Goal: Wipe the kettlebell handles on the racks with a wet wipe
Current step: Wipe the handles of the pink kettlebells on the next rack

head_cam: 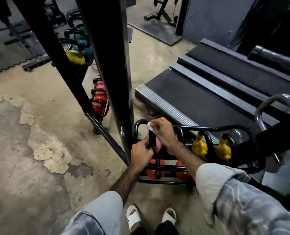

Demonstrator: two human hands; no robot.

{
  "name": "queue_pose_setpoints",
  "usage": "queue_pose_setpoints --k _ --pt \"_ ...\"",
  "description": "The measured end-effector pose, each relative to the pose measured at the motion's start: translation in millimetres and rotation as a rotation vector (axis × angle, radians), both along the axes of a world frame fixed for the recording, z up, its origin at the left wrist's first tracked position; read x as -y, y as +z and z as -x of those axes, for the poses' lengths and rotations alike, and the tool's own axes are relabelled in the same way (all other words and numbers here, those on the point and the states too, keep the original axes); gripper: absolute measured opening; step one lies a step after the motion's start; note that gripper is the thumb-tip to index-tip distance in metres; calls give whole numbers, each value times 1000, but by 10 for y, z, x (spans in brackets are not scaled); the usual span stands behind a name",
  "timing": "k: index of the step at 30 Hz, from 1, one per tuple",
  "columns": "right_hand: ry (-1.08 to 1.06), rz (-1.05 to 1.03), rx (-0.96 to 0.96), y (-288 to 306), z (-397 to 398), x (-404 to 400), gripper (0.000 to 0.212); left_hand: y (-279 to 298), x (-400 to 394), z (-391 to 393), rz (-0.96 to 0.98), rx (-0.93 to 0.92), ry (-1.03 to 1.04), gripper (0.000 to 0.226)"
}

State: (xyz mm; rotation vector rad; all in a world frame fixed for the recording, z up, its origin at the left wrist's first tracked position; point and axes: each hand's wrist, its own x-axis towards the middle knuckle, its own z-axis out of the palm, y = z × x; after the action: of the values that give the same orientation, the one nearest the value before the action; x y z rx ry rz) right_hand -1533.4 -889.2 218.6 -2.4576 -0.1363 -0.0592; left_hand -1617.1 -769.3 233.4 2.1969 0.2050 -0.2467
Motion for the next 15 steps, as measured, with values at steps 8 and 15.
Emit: queue_pose_setpoints --k 8,15 --pt "17 -132 101 -46 483 88 12 -6 -5 -32 19 -16 2 25" --pt "-121 -173 82 37 246 -34 12 -184 -96 -71 327 -136 31 45"
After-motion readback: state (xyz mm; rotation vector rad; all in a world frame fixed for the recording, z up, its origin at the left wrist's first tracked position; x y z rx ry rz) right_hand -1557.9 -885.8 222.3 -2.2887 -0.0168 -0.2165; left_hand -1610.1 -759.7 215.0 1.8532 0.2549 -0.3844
